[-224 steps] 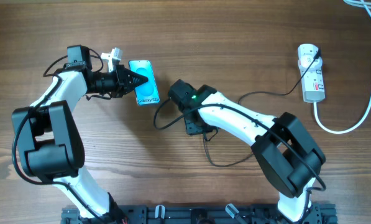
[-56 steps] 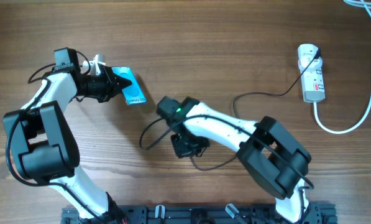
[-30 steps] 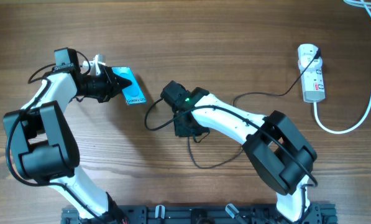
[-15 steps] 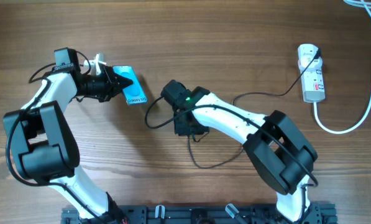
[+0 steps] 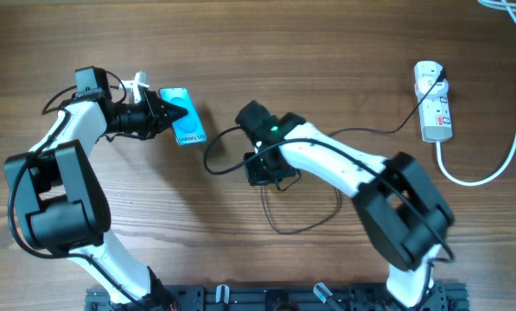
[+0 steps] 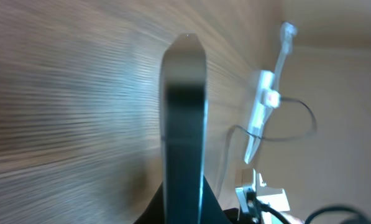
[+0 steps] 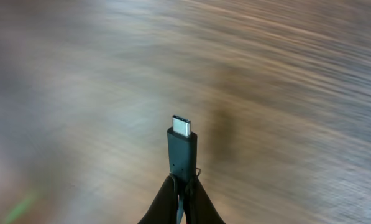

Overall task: Plug charger to phone and switch on socket
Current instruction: 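Push the plug with the right gripper into the phone's bottom port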

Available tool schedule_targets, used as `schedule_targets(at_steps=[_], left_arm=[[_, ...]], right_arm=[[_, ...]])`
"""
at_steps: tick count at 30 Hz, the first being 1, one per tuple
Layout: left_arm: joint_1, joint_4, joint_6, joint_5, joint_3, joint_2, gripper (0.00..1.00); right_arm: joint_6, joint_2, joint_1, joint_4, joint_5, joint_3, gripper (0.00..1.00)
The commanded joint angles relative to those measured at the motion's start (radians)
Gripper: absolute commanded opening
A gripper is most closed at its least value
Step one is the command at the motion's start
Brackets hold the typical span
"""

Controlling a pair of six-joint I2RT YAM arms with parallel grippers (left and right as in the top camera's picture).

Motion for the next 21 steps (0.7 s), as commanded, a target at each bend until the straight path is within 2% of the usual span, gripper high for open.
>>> schedule_targets(at_steps=[1,4,6,13,21], left_arm=[[0.001,0.016,0.113,0.254,-0.002,0.000,0.04],[0.001,0.086,0.113,0.407,-0.003,0.000,0.04],[0.001,0.095,0.113,0.411,-0.003,0.000,0.04],[0.001,0.098,0.113,0.422,-0.002,0.000,0.04],[-0.038,0.098,0.185,0.396,-0.003,0.000,0.04]], right_arm=[[-0.211,-0.149,-0.022,0.058,-0.339,0.002,0.05],[-0.218,-0.159,-0.023,0.154,-0.505,0.001,0.04],[-0.210,-0.157,-0.018,0.240,-0.578,-0.023,0.04],[0.034,-0.156,0.004,0.638,-0.560,-0.199,0.04],[0.064,-0.156,0.032,0.660,-0.340,-0.210,0.04]])
